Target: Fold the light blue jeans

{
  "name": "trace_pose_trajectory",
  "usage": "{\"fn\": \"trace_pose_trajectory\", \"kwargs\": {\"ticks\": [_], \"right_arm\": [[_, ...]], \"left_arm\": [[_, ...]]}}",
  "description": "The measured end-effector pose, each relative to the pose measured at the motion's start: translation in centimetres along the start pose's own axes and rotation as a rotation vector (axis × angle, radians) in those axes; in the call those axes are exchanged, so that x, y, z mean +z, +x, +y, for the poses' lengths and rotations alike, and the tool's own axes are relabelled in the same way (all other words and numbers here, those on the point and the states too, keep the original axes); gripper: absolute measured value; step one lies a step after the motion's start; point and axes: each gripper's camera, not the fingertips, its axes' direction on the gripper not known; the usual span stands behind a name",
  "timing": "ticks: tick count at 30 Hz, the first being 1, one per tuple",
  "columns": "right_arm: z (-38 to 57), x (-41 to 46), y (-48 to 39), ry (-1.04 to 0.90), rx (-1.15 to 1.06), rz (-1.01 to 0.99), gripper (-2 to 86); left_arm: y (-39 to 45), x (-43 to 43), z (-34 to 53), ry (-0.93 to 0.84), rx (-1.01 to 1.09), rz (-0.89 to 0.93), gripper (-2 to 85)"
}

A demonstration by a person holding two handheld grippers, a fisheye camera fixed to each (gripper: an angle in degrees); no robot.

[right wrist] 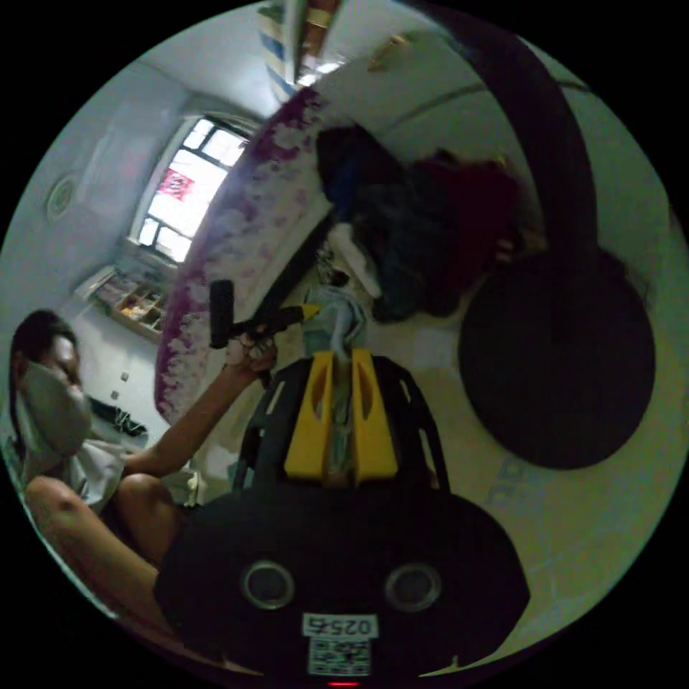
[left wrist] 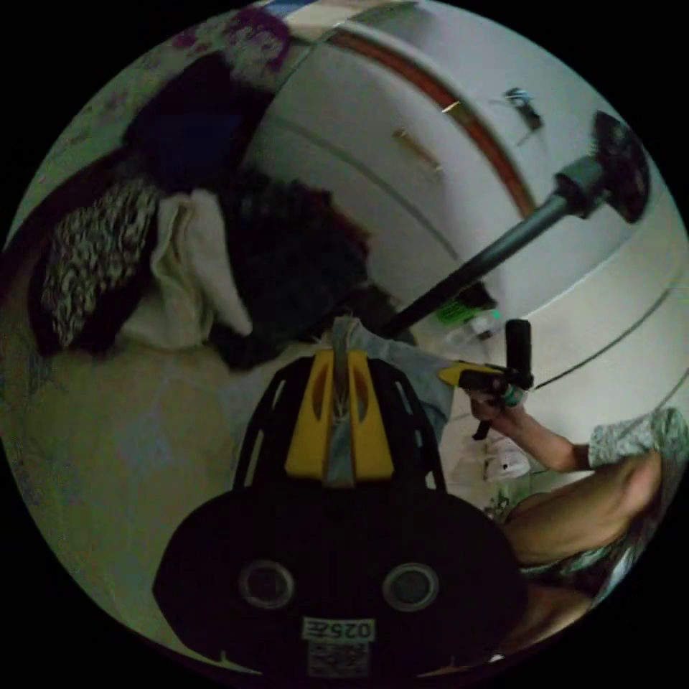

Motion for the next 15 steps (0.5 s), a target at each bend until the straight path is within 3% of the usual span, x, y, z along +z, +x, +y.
{"fn": "trace_pose_trajectory", "kwargs": {"ticks": [4,9,12,15], "right_arm": [[-0.3,-1.5,-8.2,-0.037,-0.184,-0.252,4.5],[4.1,7.8,-20.1,-0.255,-0.338,-0.655,4.6],[10.6,16.3,-28.3,-0.423,-0.495,-0.75,4.9],[20.6,26.9,-34.1,-0.613,-0.695,-0.706,6.5]], "left_arm": [[3.1,-10.7,4.2,0.155,0.138,0.07,-1.0],[4.8,-25.7,19.5,0.273,0.103,0.09,-0.2],[6.4,-33.6,33.4,0.331,-0.123,-0.071,4.3],[8.8,-39.2,49.0,0.426,-0.548,-0.334,6.0]]}}
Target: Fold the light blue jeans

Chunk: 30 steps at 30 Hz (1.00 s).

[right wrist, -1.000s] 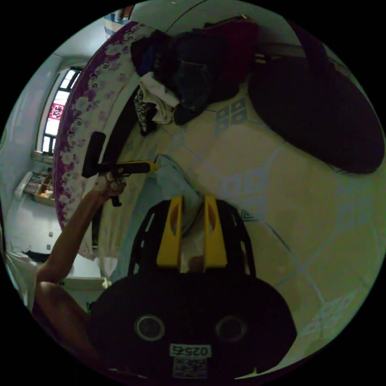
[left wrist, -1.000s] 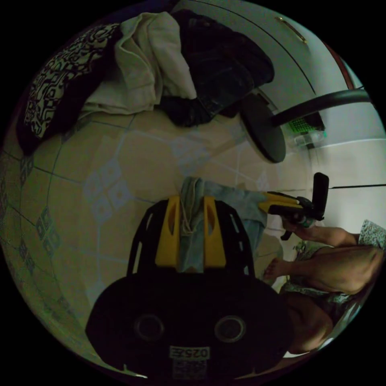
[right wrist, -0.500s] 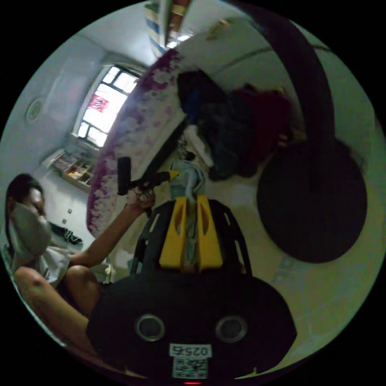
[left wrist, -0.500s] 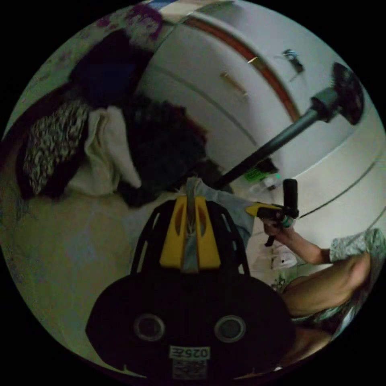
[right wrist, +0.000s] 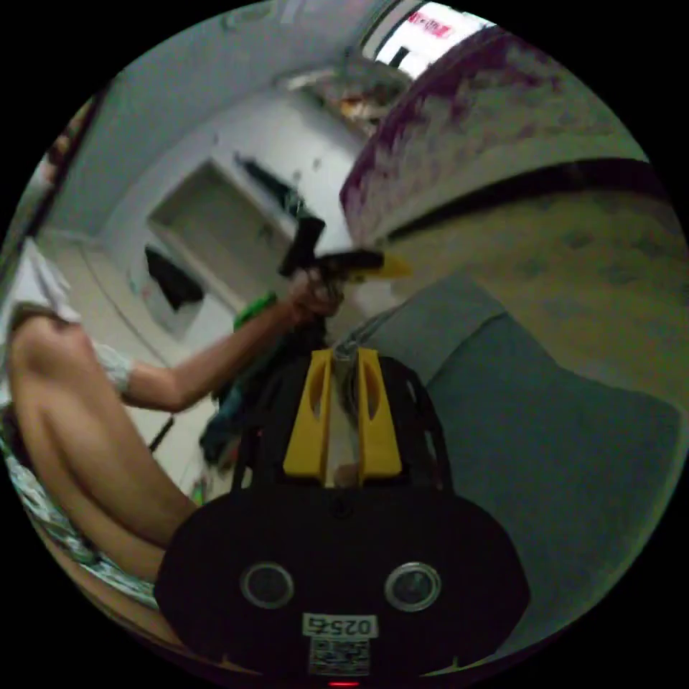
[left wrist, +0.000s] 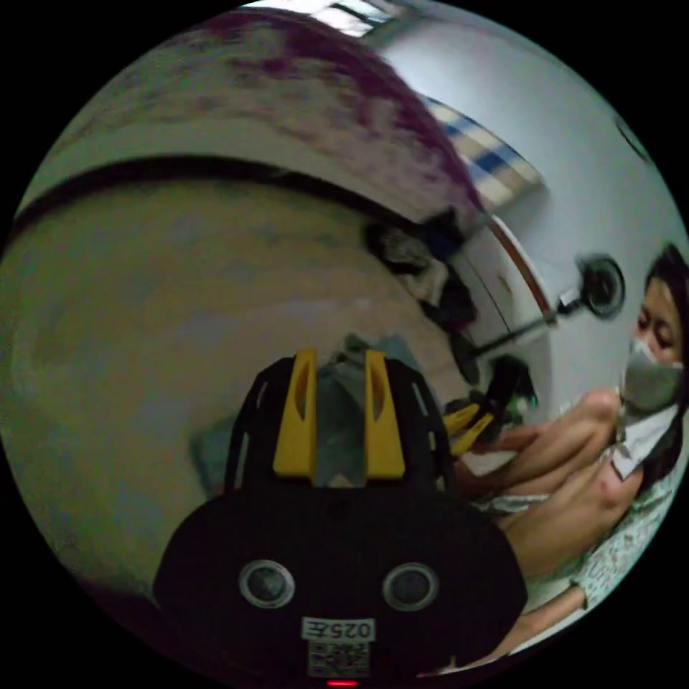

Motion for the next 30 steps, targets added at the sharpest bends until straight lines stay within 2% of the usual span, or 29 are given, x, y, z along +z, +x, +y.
{"fn": "trace_pose_trajectory", "kwargs": {"ticks": [2,4,6,9,11,13,14,17,22,24,27,30], "right_arm": [[1.6,10.8,2.9,-0.375,0.072,-0.136,9.2],[3.3,12.1,3.1,-0.454,0.078,-0.202,10.9],[4.2,9.6,2.2,-0.403,0.058,-0.191,13.7],[4.1,2.8,1.1,-0.307,0.109,-0.208,16.0],[3.7,-5.5,1.9,-0.118,0.177,-0.026,15.8],[3.5,-11.2,4.4,-0.041,0.284,0.129,16.2],[3.5,-14.6,6.6,-0.021,0.342,0.23,16.4],[3.9,-20.4,12.4,-0.019,0.486,0.357,16.7],[3.4,-21.6,19.9,-0.109,0.601,0.254,16.6],[2.7,-20.6,21.5,-0.143,0.602,0.233,16.0],[2.4,-18.5,24.1,-0.186,0.654,0.158,8.2],[3.4,-19.6,26.0,-0.129,0.746,0.165,3.0]], "left_arm": [[-3.6,-6.7,9.4,0.151,-0.291,-0.032,6.3],[-3.5,-10.0,15.6,0.259,-0.424,-0.053,6.4],[-1.2,-11.5,19.7,0.292,-0.441,-0.063,6.3],[5.3,-10.4,22.3,0.268,-0.368,-0.109,6.3],[11.6,-7.3,21.5,0.23,-0.23,-0.047,6.6],[16.6,-4.0,20.2,0.185,-0.107,-0.003,7.3],[20.1,-1.6,19.6,0.157,-0.025,-0.031,7.9],[27.7,3.9,18.8,0.025,0.22,-0.159,9.6],[33.2,7.2,19.5,-0.124,0.399,-0.4,9.6],[33.9,6.4,20.0,-0.15,0.414,-0.423,8.9],[34.2,4.1,20.7,-0.163,0.377,-0.394,6.4],[34.7,1.0,21.1,-0.172,0.376,-0.354,3.0]]}}
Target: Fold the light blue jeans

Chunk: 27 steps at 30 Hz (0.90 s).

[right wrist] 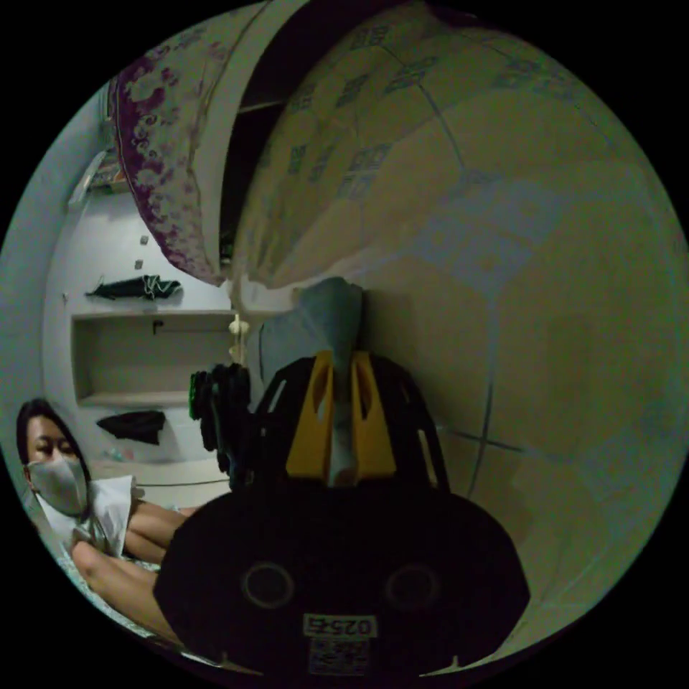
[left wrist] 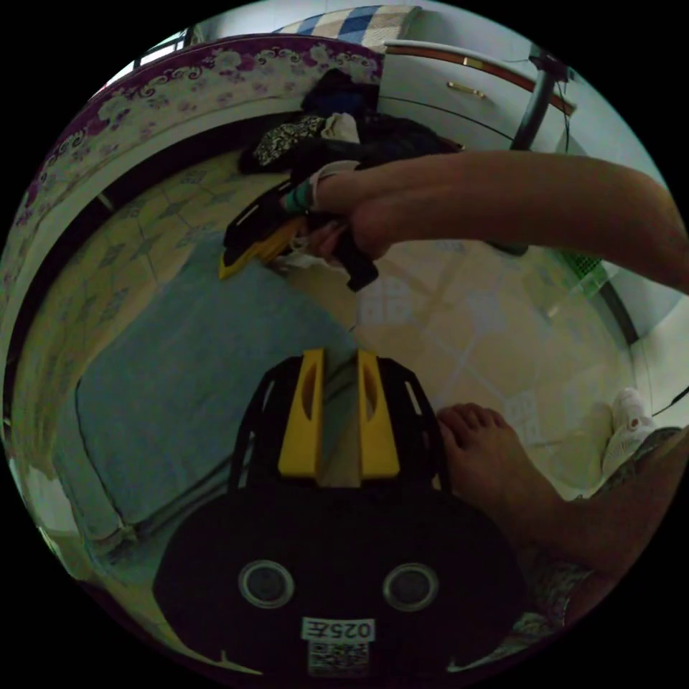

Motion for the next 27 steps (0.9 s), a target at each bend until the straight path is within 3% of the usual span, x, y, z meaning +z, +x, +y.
{"fn": "trace_pose_trajectory", "kwargs": {"ticks": [6,9,11,14,18,22,25,27], "right_arm": [[2.5,-7.4,2.9,0.12,0.141,-0.156,0.4],[3.3,-12.7,1.2,0.122,0.147,-0.131,0.4],[3.0,-15.7,-2.2,0.126,0.143,-0.245,0.7],[1.2,-15.1,-9.3,0.097,0.054,-0.413,1.5],[-3.1,-7.7,-18.4,-0.039,-0.167,-0.485,5.5],[-8.9,4.6,-19.2,-0.249,-0.263,-0.409,10.4],[-9.7,4.6,-16.1,-0.209,-0.166,-0.527,11.0],[-9.0,1.8,-15.4,-0.168,-0.184,-0.479,11.8]], "left_arm": [[-0.7,-5.7,0.2,-0.014,0.039,0.1,-0.5],[-3.2,-11.3,0.0,0.037,0.002,0.375,-0.8],[-7.4,-18.3,1.5,0.176,-0.082,0.623,-0.7],[-14.3,-28.1,5.7,0.372,-0.21,0.812,-0.6],[-22.3,-39.1,14.4,0.547,-0.375,0.755,0.1],[-29.1,-44.8,27.5,0.469,-0.876,0.382,3.4],[-32.5,-45.6,37.0,0.461,-1.204,0.451,7.6],[-33.0,-46.3,40.0,0.474,-1.31,0.497,9.4]]}}
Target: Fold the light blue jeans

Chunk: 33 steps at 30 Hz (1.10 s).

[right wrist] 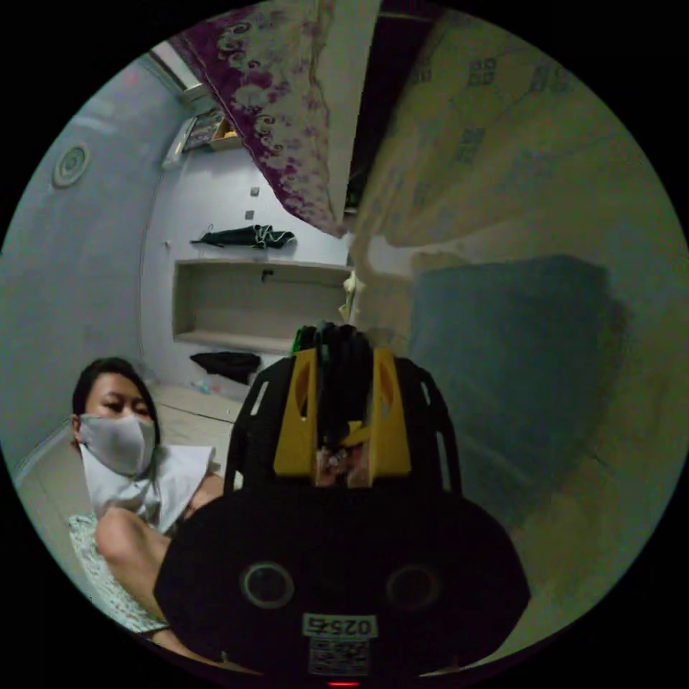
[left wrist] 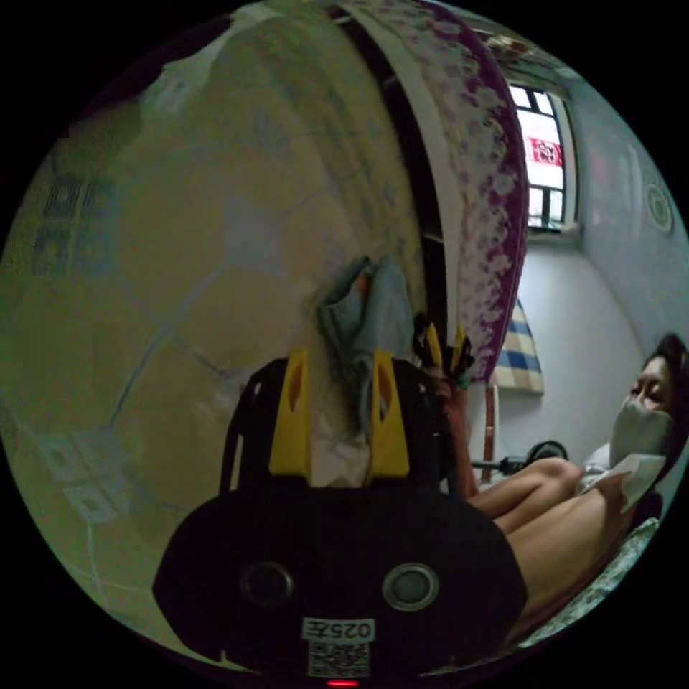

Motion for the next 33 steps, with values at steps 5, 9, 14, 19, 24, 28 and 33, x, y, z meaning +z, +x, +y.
{"fn": "trace_pose_trajectory", "kwargs": {"ticks": [5,9,14,19,24,28,33], "right_arm": [[6.0,-9.0,-2.7,0.117,0.014,0.233,17.6],[8.9,-10.2,-1.7,0.062,0.126,0.3,19.0],[5.5,-6.3,1.5,0.001,0.252,0.127,12.9],[-0.4,-6.1,0.8,-0.092,0.388,0.063,6.0],[-5.7,-8.1,-8.0,-0.191,0.429,-0.154,4.9],[-13.7,-4.7,-20.9,-0.432,0.258,-0.126,4.7],[-23.0,6.9,-32.6,-0.733,0.127,-0.18,4.6]], "left_arm": [[2.8,-2.2,-1.3,-0.065,0.002,0.015,15.3],[5.8,-3.4,-4.0,-0.156,0.058,-0.078,15.7],[7.4,-7.4,-7.9,-0.211,0.028,-0.057,10.3],[5.9,-12.4,-9.3,-0.202,-0.123,0.169,3.9],[9.5,-19.7,-6.8,-0.185,-0.118,0.272,3.0],[12.6,-28.8,-2.9,-0.082,-0.193,0.511,3.0],[16.7,-42.6,0.1,0.164,-0.167,0.548,2.9]]}}
